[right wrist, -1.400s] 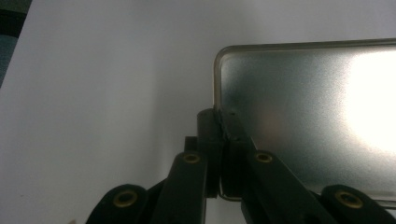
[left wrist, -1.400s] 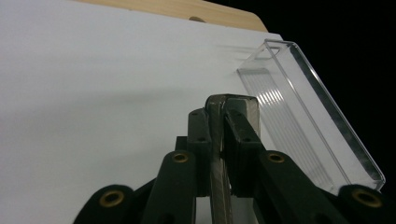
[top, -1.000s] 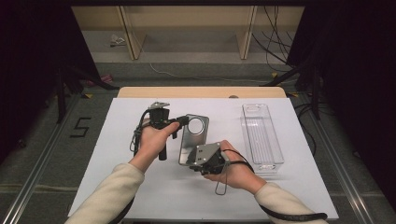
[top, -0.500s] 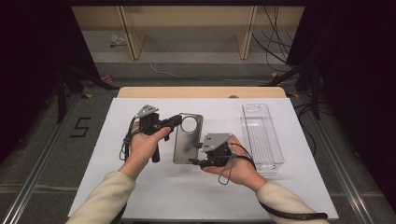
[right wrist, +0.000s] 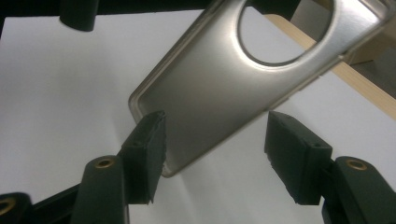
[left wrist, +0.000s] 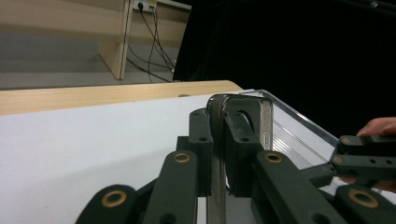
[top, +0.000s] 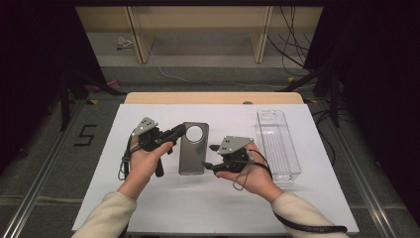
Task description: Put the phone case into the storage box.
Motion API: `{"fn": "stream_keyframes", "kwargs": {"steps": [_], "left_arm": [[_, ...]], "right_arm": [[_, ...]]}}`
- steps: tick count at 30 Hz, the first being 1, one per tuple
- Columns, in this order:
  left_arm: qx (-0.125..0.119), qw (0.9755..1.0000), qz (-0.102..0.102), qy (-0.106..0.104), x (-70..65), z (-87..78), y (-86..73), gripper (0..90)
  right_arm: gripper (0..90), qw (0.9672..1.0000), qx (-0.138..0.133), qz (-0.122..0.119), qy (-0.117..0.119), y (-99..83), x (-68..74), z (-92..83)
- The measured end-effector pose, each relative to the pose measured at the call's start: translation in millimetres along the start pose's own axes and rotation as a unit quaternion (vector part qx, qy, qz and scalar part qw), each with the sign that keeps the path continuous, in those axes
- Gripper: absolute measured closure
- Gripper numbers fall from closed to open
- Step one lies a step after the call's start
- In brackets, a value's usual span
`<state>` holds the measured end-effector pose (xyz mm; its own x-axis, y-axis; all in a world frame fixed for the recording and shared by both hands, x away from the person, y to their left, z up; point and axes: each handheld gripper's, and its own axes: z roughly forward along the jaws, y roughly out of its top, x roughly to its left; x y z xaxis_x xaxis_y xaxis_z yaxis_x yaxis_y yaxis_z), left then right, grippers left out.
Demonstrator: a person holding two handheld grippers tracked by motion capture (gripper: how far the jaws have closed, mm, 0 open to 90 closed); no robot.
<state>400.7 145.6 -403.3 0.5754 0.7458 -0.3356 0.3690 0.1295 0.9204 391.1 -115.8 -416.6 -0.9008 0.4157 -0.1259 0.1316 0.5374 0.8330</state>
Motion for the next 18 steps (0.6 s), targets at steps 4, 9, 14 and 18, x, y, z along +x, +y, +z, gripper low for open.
{"fn": "stream_keyframes", "kwargs": {"steps": [4,9,14,18], "left_arm": [[-0.007,1.0000,0.002,-0.004,0.0,-3.9,-3.2,82.4],[-0.019,0.9998,0.009,-0.002,-2.0,-7.5,-3.1,82.4],[-0.023,0.9996,0.018,0.000,-6.3,-7.2,-5.5,82.3],[-0.020,0.9995,0.023,-0.003,-11.9,-4.2,-8.6,82.3]], "right_arm": [[37.9,0.9997,-0.011,0.019,-0.011,-0.6,-3.9,-1.5],[36.6,0.9987,-0.023,0.039,-0.024,-1.3,-9.5,-4.3],[36.7,0.9969,-0.038,0.060,-0.034,-1.3,-14.3,-7.1],[37.9,0.9951,-0.052,0.073,-0.043,0.8,-16.6,-8.7]]}}
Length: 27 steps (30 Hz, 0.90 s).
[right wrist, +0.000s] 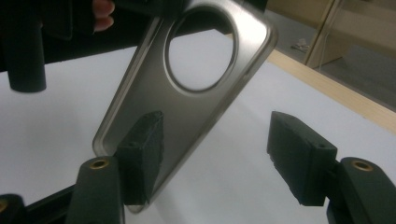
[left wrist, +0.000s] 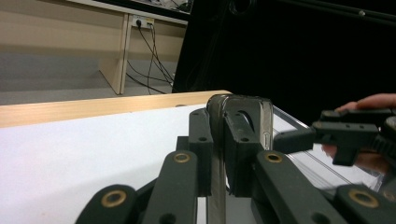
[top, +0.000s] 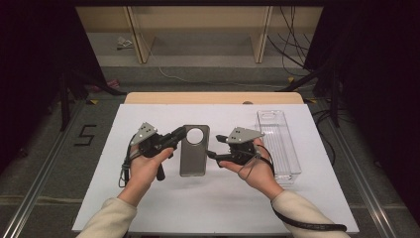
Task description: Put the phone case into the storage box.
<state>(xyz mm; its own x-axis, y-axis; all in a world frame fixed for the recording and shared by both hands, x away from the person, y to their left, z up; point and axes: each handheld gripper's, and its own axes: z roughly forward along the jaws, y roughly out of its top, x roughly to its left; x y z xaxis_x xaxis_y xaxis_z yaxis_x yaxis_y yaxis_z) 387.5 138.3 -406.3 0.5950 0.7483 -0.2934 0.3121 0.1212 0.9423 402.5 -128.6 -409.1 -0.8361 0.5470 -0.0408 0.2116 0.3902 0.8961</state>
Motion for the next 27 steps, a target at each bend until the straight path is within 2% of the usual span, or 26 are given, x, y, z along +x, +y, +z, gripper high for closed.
{"fn": "stream_keyframes", "kwargs": {"steps": [8,13,27], "left_arm": [[0.001,0.9999,0.010,-0.004,-9.1,4.3,-3.0,82.3],[0.000,0.9999,0.015,-0.004,-11.4,5.9,-4.1,82.3],[-0.004,0.9998,0.020,0.000,-14.0,6.3,-5.3,82.3]], "right_arm": [[47.4,0.9993,-0.017,0.028,-0.018,2.4,-6.0,-1.7],[56.8,0.9981,-0.027,0.048,-0.028,5.0,-11.1,-3.2],[74.4,0.9957,-0.039,0.078,-0.032,9.1,-12.5,-0.6]]}}
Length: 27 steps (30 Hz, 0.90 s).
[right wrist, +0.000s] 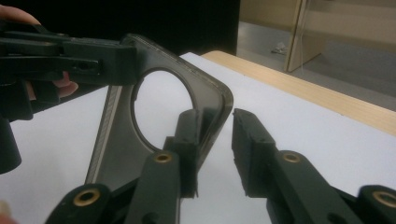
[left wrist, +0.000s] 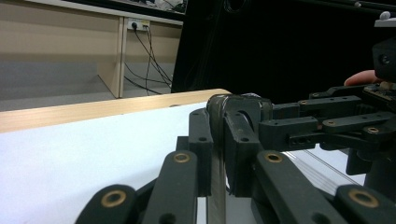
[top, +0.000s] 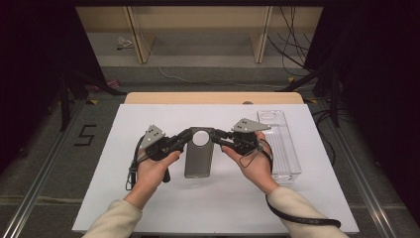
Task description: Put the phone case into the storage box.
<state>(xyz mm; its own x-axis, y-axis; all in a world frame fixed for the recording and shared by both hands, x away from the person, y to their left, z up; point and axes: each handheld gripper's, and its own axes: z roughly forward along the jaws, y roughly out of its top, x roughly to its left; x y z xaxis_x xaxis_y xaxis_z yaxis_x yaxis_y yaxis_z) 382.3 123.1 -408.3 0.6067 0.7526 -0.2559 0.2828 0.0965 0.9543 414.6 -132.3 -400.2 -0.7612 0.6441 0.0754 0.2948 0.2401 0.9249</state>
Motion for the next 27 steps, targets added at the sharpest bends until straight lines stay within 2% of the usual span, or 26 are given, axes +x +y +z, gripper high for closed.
{"fn": "stream_keyframes", "kwargs": {"steps": [20,27], "left_arm": [[0.004,0.9999,0.009,-0.002,-7.1,3.5,-4.8,81.8],[0.006,0.9999,0.012,-0.001,-7.7,3.6,-4.5,81.6]], "right_arm": [[84.9,0.9985,-0.017,0.048,-0.018,1.9,-2.5,-8.4],[85.3,0.9983,-0.017,0.050,-0.024,3.6,-0.8,-10.3]]}}
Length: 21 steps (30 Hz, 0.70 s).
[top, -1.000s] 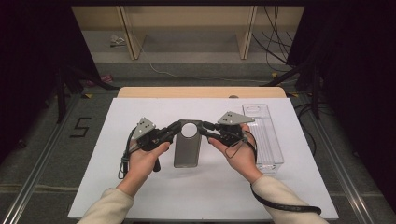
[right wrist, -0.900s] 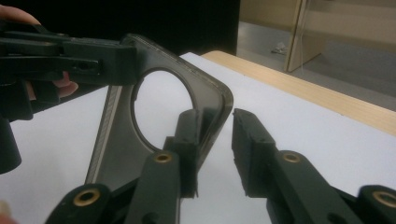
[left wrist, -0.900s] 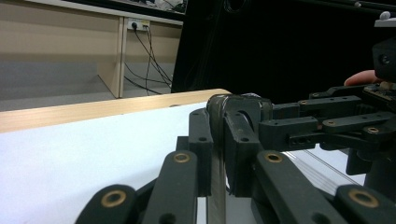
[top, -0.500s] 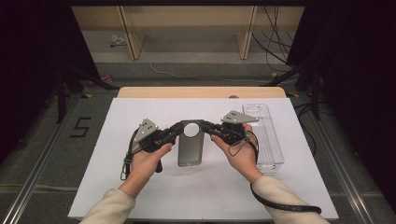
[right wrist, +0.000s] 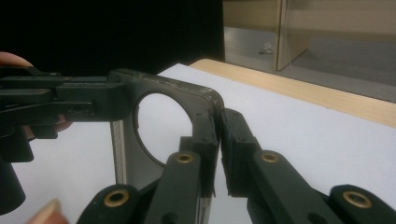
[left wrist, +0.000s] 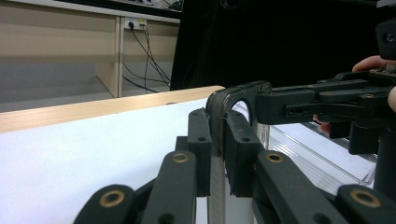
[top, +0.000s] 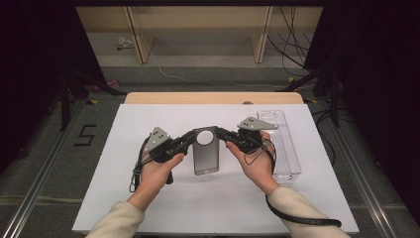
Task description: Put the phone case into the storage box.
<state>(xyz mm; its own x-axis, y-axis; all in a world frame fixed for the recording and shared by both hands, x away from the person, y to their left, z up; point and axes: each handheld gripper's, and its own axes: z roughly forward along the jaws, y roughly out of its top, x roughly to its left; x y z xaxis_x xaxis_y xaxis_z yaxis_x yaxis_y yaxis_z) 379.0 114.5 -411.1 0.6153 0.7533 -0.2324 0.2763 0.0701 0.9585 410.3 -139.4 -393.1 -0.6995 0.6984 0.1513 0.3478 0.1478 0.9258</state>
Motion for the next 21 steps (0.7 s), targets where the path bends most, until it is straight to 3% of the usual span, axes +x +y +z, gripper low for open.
{"fn": "stream_keyframes", "kwargs": {"steps": [6,11,21], "left_arm": [[0.005,0.9999,0.013,0.000,-1.2,0.2,0.8,78.7],[0.009,0.9995,0.031,0.006,-2.0,-1.1,3.5,69.4],[0.035,0.9968,0.072,0.006,-6.9,-8.7,9.8,27.6]], "right_arm": [[85.5,1.0000,-0.002,-0.003,-0.004,2.0,1.0,-1.5],[85.6,0.9999,-0.004,-0.005,-0.009,3.1,0.8,-2.9],[85.6,0.9997,-0.011,-0.002,-0.022,6.2,-3.4,-7.3]]}}
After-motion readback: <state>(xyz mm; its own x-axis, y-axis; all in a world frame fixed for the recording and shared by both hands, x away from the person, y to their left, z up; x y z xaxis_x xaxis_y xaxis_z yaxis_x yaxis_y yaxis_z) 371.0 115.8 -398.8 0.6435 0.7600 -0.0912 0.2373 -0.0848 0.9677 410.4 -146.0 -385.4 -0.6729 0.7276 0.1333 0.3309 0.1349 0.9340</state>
